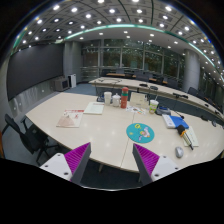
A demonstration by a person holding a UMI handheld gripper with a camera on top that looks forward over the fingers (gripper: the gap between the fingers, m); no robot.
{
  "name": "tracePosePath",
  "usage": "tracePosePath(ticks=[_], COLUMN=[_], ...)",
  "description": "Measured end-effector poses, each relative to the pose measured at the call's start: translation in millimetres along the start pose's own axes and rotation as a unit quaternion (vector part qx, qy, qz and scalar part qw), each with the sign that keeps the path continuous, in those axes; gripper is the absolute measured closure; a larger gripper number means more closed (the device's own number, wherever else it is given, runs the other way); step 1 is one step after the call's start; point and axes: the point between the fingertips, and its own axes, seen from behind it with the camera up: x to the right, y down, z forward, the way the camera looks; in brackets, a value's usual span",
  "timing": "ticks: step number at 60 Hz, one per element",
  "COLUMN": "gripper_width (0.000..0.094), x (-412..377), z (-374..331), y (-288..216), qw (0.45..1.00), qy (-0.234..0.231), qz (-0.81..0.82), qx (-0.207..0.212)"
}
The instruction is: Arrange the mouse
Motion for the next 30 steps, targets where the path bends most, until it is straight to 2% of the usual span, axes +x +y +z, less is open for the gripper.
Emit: tracePosePath(ticks=[10, 26, 30], gripper_width=[0.0082, 0.0081, 0.0080], x=[46.6, 175.2, 220.4], z=[-4.6, 9.7, 23.6], y=[38.6, 156.1, 181.6], qw=[0.999, 0.987, 0.984], qy=[0.031, 0.101, 0.120], qz=[0.027, 0.067, 0.076], qx=[-0.028, -0.103, -0.111])
